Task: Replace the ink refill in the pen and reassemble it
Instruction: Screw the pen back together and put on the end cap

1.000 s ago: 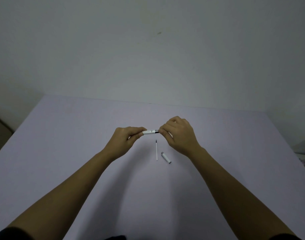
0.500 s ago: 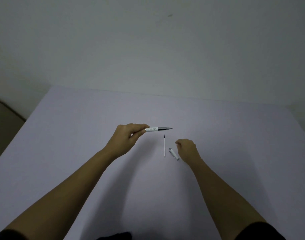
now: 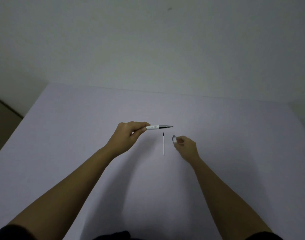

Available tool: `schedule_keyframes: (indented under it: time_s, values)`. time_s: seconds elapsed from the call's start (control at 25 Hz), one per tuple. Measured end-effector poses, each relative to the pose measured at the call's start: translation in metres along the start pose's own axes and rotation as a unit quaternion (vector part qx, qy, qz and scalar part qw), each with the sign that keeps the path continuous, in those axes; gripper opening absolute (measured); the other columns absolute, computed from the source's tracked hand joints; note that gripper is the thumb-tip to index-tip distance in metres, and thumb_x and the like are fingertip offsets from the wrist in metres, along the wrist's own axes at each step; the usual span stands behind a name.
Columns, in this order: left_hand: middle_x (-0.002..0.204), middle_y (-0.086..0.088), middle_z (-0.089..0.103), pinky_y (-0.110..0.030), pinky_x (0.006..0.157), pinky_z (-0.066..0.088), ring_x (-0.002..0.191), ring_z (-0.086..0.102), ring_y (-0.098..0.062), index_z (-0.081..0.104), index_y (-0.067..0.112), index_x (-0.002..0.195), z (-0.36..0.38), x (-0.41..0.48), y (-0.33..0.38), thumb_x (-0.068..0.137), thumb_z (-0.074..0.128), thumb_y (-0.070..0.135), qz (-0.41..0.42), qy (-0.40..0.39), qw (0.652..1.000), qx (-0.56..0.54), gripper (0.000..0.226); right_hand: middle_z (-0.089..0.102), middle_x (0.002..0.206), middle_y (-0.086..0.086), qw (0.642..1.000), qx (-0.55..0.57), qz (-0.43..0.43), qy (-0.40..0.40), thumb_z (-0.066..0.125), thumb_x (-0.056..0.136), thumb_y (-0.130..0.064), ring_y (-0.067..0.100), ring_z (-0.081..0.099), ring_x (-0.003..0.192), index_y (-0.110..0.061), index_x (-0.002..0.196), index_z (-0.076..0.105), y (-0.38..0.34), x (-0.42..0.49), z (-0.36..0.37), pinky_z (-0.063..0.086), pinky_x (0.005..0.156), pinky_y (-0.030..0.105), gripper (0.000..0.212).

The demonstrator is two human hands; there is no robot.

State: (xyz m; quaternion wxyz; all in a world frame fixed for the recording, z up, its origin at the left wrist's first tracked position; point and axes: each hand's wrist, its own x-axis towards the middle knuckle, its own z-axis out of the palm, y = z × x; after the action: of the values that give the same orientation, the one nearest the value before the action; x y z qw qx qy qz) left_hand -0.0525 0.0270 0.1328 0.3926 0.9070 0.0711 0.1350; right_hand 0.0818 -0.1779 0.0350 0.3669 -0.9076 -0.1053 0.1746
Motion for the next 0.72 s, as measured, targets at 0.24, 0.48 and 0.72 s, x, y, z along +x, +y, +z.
schedule_keyframes:
  time_s: [0.24,0.48,0.72]
  values:
    - [0.079,0.009,0.065,-0.005,0.061,0.037,0.069,0.056,0.002,0.070,0.018,0.107,0.003,-0.017,-0.006,0.092,0.056,0.019,-0.025,0.021,0.999,-0.017,0.021,0.071,0.090,-0.001,0.928,0.370,-0.033,-0.039,0.066,0.084,-0.015,0.006,0.069,0.083,-0.030,0.098,0.055,-0.043,-0.019,-0.036,0.054,0.081,0.021,0.023]
    - [0.071,0.015,0.059,-0.003,0.056,0.035,0.063,0.053,0.007,0.070,0.016,0.107,-0.002,-0.020,-0.002,0.091,0.056,0.018,-0.040,0.049,0.998,-0.022,0.021,0.074,0.090,-0.006,0.900,0.425,-0.083,-0.050,0.062,0.087,-0.009,0.011,0.070,0.087,-0.026,0.097,0.060,-0.060,-0.032,-0.042,0.056,0.079,0.019,0.020]
    - [0.078,0.006,0.067,-0.007,0.057,0.037,0.062,0.053,-0.007,0.070,0.021,0.105,-0.004,-0.018,0.002,0.091,0.057,0.019,-0.027,0.049,0.998,-0.020,0.020,0.073,0.090,-0.005,0.909,0.397,-0.107,-0.066,0.060,0.088,-0.007,0.009,0.071,0.088,-0.023,0.097,0.058,-0.072,-0.040,-0.044,0.055,0.078,0.019,0.019]
